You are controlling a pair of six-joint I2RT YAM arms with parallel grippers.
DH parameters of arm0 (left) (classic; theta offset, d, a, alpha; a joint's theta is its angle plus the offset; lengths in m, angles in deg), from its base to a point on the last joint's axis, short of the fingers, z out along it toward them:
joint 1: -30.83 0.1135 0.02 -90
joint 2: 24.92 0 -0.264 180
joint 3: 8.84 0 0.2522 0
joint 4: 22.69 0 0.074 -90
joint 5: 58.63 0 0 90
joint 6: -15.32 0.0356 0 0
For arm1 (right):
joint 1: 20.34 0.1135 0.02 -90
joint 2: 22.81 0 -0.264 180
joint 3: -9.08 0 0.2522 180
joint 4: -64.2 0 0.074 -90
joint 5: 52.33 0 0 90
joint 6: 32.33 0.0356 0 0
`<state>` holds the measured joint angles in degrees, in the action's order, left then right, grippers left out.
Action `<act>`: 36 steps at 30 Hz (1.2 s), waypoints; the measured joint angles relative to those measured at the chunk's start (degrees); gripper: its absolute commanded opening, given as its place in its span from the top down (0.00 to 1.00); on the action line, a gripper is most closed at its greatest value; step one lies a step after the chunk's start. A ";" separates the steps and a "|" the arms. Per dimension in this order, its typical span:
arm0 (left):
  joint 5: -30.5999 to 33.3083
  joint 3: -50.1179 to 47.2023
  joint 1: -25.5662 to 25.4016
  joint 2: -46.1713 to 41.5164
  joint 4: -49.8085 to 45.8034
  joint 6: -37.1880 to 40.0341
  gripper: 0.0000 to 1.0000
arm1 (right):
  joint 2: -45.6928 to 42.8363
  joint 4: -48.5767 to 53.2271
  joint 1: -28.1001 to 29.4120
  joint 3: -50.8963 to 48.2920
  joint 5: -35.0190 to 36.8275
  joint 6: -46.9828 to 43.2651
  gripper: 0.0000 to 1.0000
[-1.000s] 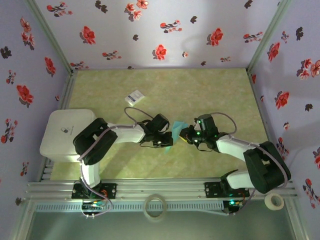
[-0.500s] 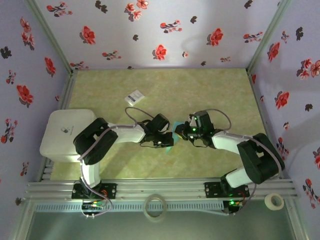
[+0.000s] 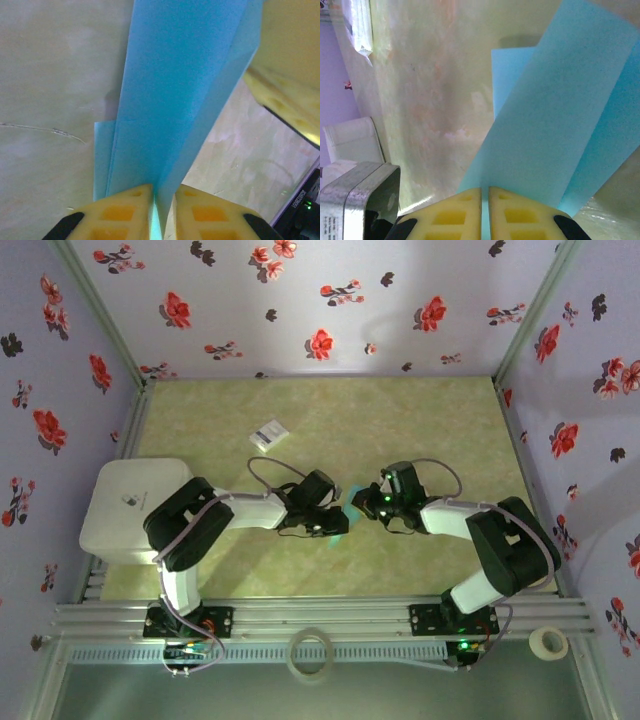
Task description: Fold a paper plane with a square sheet of paper (pick it up from the middle)
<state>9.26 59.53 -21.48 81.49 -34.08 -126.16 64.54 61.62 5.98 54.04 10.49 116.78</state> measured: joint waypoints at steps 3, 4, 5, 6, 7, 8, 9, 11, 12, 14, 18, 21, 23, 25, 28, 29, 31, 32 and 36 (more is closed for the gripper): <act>-0.04 -0.22 0.00 -0.13 0.26 0.48 0.80 | 0.13 0.33 -0.26 0.00 0.26 0.00 0.87; -0.09 -0.28 0.00 -0.15 0.31 0.70 0.80 | 0.15 0.39 -0.37 0.00 0.42 0.00 0.87; -0.17 -0.31 0.00 -0.20 0.35 0.92 0.78 | 0.17 0.44 -0.46 0.00 0.44 0.00 0.88; -0.24 -0.31 0.00 -0.22 0.39 1.18 0.77 | 0.20 0.55 -0.52 0.00 0.59 0.00 0.88; -0.35 -0.31 0.00 -0.26 0.39 1.38 0.77 | 0.22 0.74 -0.57 0.00 0.66 0.00 0.88; -0.46 -0.31 0.00 -0.31 0.39 1.68 0.77 | 0.22 0.85 -0.63 -0.02 0.79 0.00 0.88; -0.48 -0.31 0.00 -0.31 0.37 2.10 0.77 | 0.28 0.94 -0.66 -0.02 0.87 0.00 0.88; -0.59 -0.31 0.00 -0.31 0.37 2.80 0.75 | 0.37 1.07 -0.81 -0.02 0.96 0.00 0.88; -0.63 -0.31 0.00 -0.33 0.37 3.26 0.75 | 0.37 1.18 -0.85 -0.02 1.09 0.00 0.88; -0.61 -0.31 0.00 -0.44 0.17 4.11 0.75 | 0.37 1.20 -0.96 -0.04 1.14 0.00 0.88; -0.37 -0.28 0.00 -0.98 -1.09 6.21 0.75 | 0.37 1.20 -1.22 -0.07 1.31 0.00 0.88; 0.04 -0.13 0.00 -1.25 -2.25 7.74 0.77 | 0.37 1.22 -1.33 -0.07 1.33 0.00 0.88; 0.26 0.15 0.00 -1.27 -3.13 8.52 0.81 | 0.37 1.22 -1.33 -0.07 1.38 0.00 0.88; 0.50 0.33 0.00 -1.27 -3.82 9.09 0.85 | 0.37 1.22 -1.33 -0.09 1.51 0.00 0.88; 0.68 0.39 0.00 -1.27 -4.61 9.90 0.91 | 0.37 1.25 -1.38 -0.15 1.51 0.00 0.88; 0.70 0.39 0.00 -1.27 -4.63 9.94 0.92 | 0.37 1.31 -1.44 -0.17 1.51 0.00 0.88; 0.66 0.39 0.00 -1.27 -4.63 10.05 0.95 | 0.37 1.40 -1.60 -0.17 1.51 0.00 0.87; 0.66 0.39 0.00 -1.27 -4.61 10.12 0.96 | 0.37 1.42 -1.60 -0.17 1.51 0.00 0.87; 0.66 0.39 0.00 -1.27 -4.61 9.86 1.00 | -0.20 2.19 -1.60 -0.17 1.44 -0.17 0.84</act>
<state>9.92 59.92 -21.48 80.22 -38.69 -116.31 64.34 63.81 4.39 53.86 11.93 116.61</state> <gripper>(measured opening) 0.046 0.149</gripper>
